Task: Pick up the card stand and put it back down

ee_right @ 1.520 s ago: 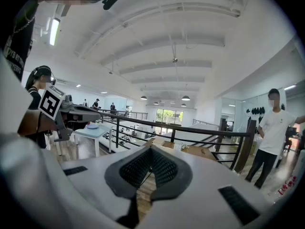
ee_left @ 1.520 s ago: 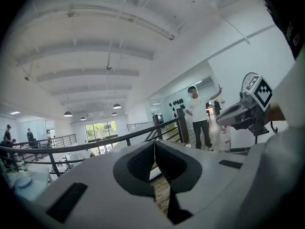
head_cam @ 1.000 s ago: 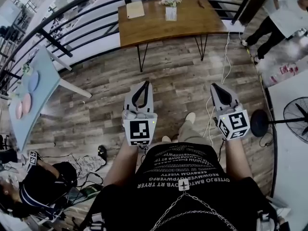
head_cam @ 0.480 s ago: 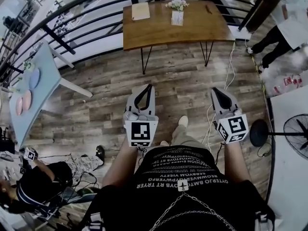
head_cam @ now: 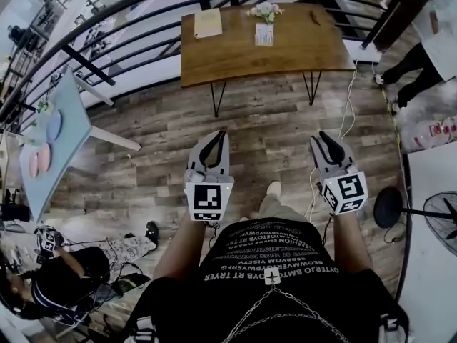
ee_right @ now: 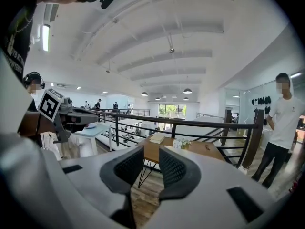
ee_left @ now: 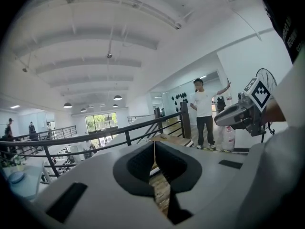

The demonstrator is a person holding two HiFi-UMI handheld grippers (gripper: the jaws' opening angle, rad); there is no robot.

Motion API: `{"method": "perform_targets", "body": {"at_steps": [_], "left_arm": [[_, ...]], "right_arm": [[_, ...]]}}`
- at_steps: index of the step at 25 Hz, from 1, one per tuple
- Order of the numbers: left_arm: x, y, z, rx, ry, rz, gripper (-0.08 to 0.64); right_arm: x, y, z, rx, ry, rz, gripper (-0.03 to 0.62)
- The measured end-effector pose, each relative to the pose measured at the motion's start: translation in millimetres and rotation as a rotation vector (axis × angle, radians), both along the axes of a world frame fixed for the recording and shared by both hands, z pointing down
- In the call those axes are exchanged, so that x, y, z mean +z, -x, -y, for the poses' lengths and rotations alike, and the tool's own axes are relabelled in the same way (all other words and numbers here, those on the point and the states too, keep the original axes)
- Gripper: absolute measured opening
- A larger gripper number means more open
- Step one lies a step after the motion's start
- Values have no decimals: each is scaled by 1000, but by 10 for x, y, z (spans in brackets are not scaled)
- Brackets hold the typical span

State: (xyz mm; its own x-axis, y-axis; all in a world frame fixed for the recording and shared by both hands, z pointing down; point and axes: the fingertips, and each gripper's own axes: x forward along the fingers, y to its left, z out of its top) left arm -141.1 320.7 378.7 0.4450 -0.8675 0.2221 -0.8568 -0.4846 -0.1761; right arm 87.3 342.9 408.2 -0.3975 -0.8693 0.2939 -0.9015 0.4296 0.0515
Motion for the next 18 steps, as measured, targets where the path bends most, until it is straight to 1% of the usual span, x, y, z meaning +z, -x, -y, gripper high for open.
{"method": "perform_targets", "body": {"at_steps": [7,12,18], "left_arm": [[-60,-369,434,-7,-5,8,29],[-40,-589,728,-33,5,8,29],[-27,-816,884,-60,5,1,29]], "right_arm": [[77,-340,449,-24,15,11,115],[81,-565,783,-50,10,20,123],[122,-793,1043,-88,9,20,124]]}}
